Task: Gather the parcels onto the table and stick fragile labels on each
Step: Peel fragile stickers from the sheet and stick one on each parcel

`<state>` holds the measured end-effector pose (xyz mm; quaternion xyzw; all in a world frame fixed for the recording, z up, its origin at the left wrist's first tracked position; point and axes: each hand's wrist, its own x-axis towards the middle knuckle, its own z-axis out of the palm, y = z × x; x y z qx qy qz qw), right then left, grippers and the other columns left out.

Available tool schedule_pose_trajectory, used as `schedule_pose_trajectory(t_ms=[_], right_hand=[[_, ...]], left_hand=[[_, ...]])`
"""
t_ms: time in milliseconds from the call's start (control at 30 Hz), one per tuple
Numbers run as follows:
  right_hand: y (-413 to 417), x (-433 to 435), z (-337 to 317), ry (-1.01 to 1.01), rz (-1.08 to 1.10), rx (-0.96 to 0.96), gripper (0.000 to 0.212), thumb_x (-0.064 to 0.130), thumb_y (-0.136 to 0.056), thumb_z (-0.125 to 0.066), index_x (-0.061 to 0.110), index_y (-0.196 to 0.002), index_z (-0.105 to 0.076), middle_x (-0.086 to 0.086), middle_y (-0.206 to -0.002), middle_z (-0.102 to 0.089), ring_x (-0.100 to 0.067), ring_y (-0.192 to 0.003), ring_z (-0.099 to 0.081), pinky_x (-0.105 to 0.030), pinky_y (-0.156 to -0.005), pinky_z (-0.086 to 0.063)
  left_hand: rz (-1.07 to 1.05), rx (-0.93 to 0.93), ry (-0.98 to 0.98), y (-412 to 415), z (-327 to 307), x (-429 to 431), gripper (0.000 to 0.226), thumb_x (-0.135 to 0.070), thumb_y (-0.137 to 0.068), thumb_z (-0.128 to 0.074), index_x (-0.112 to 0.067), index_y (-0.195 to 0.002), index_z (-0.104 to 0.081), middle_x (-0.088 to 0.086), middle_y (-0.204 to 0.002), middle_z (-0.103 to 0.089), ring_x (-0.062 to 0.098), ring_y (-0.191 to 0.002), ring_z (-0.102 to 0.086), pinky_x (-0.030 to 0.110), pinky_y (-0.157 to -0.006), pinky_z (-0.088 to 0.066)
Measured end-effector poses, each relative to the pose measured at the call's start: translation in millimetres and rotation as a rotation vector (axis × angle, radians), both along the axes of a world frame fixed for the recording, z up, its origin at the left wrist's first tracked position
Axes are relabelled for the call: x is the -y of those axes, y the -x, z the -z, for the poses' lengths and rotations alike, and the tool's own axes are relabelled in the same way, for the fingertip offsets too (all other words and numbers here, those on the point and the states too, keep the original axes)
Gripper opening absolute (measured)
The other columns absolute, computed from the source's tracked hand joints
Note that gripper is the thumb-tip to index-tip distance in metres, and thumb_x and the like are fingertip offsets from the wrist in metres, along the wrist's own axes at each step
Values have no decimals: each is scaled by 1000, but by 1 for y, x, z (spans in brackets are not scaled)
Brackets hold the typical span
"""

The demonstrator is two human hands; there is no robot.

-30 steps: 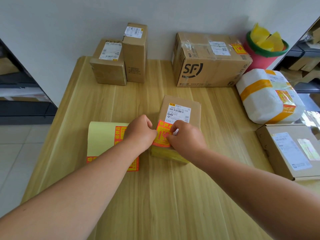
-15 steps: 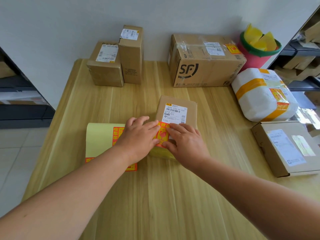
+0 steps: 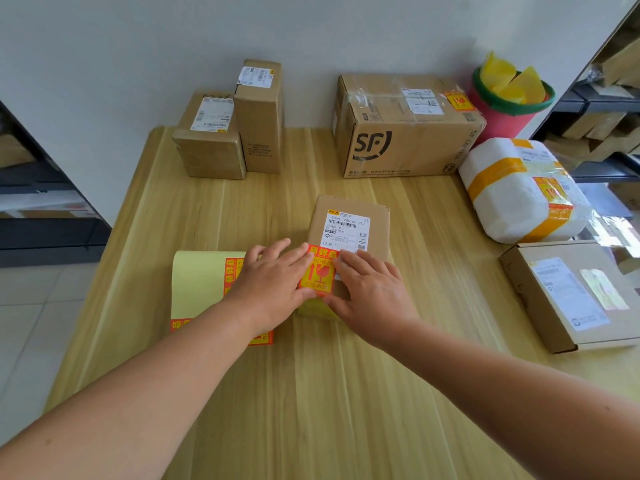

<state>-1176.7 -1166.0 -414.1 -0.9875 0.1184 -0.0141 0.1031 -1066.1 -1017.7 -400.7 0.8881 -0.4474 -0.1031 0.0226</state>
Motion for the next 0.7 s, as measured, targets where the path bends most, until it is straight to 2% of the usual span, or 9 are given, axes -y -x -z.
schedule_pose_trajectory(t_ms=[100, 200, 267, 300, 333, 400, 433, 533, 700], right_hand=[[-3, -2, -5, -4, 11, -10, 68, 59, -90, -49, 21, -145, -41, 2, -154, -35, -21, -144, -25, -37, -113, -21], [-6, 3, -13, -52, 114, -68, 86, 68, -86, -47, 23, -153, -17, -1, -162, -8, -23, -149, -4, -41, -117, -11], [-4, 10, -18, -167, 258, -121, 102, 70, -81, -53, 22, -154, 0, -2, -162, 7, -27, -149, 5, -45, -118, -10], [-2, 14, -20, -259, 336, -144, 107, 67, -80, -58, 20, -154, 3, -3, -162, 5, -29, -149, -2, -45, -117, -16], [-1, 19, -21, -367, 404, -159, 107, 61, -79, -65, 18, -153, -1, -5, -161, -6, -29, -146, -17, -43, -112, -27], [4, 28, -18, -598, 505, -170, 87, 47, -78, -74, 16, -142, -23, -4, -143, -43, -22, -120, -51, -34, -90, -45], [7, 31, -16, -699, 536, -173, 75, 41, -78, -77, 19, -134, -31, 2, -128, -54, -17, -106, -56, -31, -83, -46], [18, 39, -13, -885, 558, -147, 70, 31, -73, -83, 22, -125, -38, 14, -107, -58, -10, -100, -57, -31, -86, -49], [34, 48, -35, -917, 529, -106, 75, 25, -68, -87, 26, -120, -32, 12, -113, -57, -8, -102, -57, -34, -91, -52]], left_hand=[[-24, -45, 11, 0, -1, 3, 70, -56, -94, -39, -24, -152, -16, -6, -161, -11, 16, -147, -9, 38, -115, -9], [-201, -285, 84, 3, -6, 5, 87, -57, -90, -50, -21, -154, -3, 1, -161, -8, 22, -146, -18, 37, -116, -19], [-328, -459, 114, 4, -7, 7, 97, -59, -85, -58, -21, -154, -2, 2, -159, -19, 23, -143, -27, 35, -111, -30], [-366, -529, 115, 4, -5, 9, 94, -57, -83, -62, -21, -153, -10, 2, -154, -32, 23, -138, -35, 33, -108, -35], [-379, -587, 133, 3, -3, 11, 84, -54, -81, -66, -24, -148, -26, 1, -142, -48, 21, -130, -46, 33, -105, -39], [-368, -639, 180, 4, 2, 15, 51, -45, -79, -72, -30, -123, -51, -8, -113, -64, 14, -106, -60, 36, -96, -47], [-359, -650, 198, 6, 1, 16, 43, -42, -79, -73, -31, -117, -55, -10, -106, -66, 12, -100, -61, 36, -93, -49], [-335, -664, 236, 14, -6, 21, 40, -36, -80, -73, -33, -117, -57, -13, -106, -67, 9, -99, -61, 33, -92, -49], [-276, -629, 304, 21, -32, 31, 44, -36, -79, -74, -34, -119, -57, -15, -104, -67, 8, -95, -62, 32, -91, -49]])
